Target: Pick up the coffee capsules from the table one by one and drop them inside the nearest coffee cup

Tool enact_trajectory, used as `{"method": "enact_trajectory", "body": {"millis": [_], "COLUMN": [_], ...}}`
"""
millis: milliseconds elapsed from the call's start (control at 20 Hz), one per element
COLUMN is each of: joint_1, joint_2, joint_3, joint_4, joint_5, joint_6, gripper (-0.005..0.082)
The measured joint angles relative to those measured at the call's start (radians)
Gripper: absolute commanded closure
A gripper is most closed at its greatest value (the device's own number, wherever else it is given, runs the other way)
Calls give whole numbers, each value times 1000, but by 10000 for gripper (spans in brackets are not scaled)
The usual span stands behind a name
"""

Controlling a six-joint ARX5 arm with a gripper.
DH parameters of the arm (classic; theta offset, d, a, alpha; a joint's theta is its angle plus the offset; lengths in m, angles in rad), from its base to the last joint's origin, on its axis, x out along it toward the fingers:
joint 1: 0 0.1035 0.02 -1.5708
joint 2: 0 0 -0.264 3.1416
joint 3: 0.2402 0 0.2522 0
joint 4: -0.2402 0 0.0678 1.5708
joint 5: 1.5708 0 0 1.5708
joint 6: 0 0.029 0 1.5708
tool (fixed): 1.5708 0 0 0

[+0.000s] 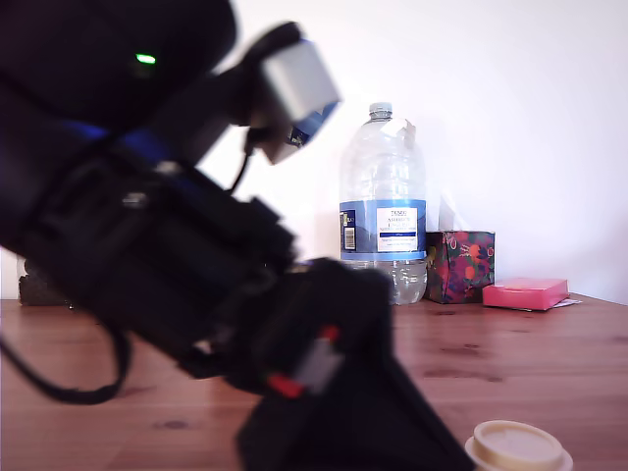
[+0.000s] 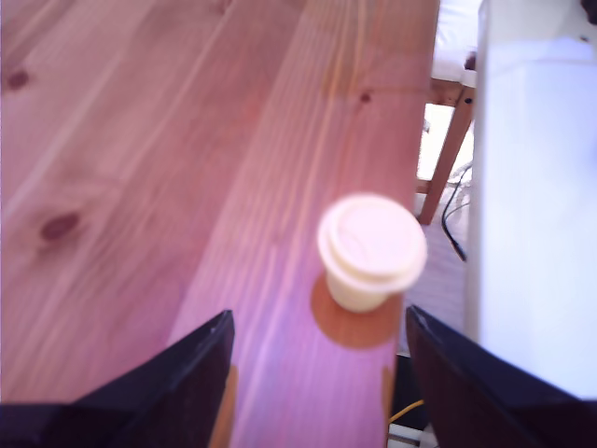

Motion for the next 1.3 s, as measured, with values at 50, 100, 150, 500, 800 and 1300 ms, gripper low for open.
{"method": "enact_trajectory", "body": {"millis": [50,100,150,500,800,1300], "joint_1": [-4,-12,-21,-48,-55,-58], "joint_2": [21,42,60,121,145,145], "joint_3": [27,49,71,186,211,212], "joint_4": [-21,-42,-63,-149,-201,-198], "joint_5": [0,1,2,11,11,12], "joint_6": [8,15,31,68,84,97], "gripper": [233,233,233,233,239,289]}}
